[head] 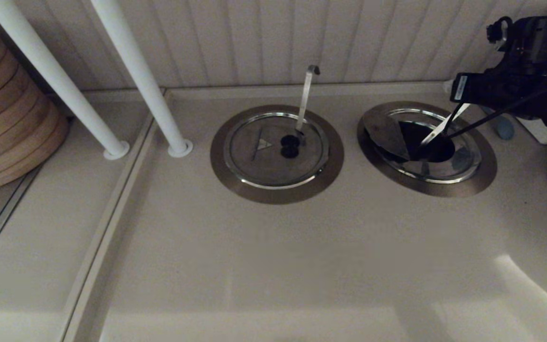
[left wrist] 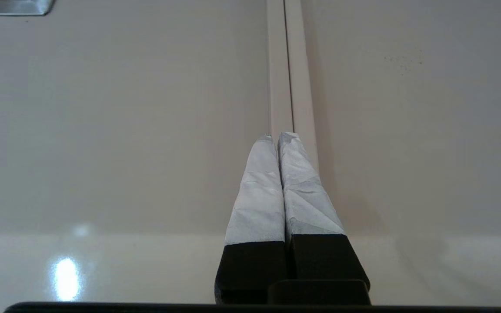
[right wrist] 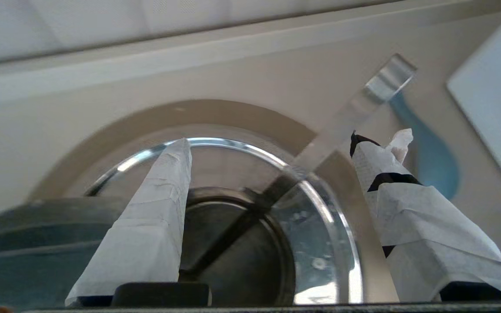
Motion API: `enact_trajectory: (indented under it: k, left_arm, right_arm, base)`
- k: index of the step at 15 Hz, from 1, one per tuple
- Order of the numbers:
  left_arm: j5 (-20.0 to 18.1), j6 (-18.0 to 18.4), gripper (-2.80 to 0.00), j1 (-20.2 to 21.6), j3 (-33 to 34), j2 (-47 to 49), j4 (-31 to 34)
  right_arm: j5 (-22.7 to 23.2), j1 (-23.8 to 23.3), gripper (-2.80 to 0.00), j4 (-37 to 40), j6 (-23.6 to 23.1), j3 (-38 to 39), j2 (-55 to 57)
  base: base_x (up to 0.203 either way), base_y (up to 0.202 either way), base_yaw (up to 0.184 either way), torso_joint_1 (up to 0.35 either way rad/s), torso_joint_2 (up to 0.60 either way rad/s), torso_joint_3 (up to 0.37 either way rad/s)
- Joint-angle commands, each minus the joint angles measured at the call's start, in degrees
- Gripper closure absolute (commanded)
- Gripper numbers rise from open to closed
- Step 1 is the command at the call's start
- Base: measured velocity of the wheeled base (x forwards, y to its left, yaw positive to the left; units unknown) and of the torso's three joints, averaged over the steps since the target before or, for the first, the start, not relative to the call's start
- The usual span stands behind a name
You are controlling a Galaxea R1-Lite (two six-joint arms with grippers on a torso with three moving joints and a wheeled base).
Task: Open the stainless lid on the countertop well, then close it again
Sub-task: Stir with a spoon
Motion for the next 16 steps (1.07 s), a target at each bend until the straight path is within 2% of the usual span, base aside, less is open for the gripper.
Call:
enact_trajectory:
  k: [1, 7, 11, 16]
  left_arm:
    - [0.0, 0.0, 0.00, 0.0, 0.0, 0.0, 0.0]
    - [0.0, 0.0, 0.00, 0.0, 0.0, 0.0, 0.0]
    - [0.0, 0.0, 0.00, 0.0, 0.0, 0.0, 0.0]
    - [0.0, 0.0, 0.00, 0.0, 0.0, 0.0, -0.1]
  right_arm:
    - [-0.1, -1.1, -2.80, 0.0, -0.2, 0.4, 0.0]
    - [0.7, -6.3, -2.80, -1.0, 0.2, -0.5, 3.5]
    - [3.0, -7.0, -2.80, -1.8, 1.1, -2.1, 7.7]
    - [11.8, -7.8, -2.80, -7.4, 7.0, -2.3, 10.5]
  base:
    - [0.000, 0.000, 0.000, 0.000, 0.00, 0.000]
    - [0.000, 0.000, 0.000, 0.000, 0.00, 0.000]
    - [0.000, 0.000, 0.000, 0.000, 0.00, 0.000]
    - [0.000, 0.000, 0.000, 0.000, 0.00, 0.000]
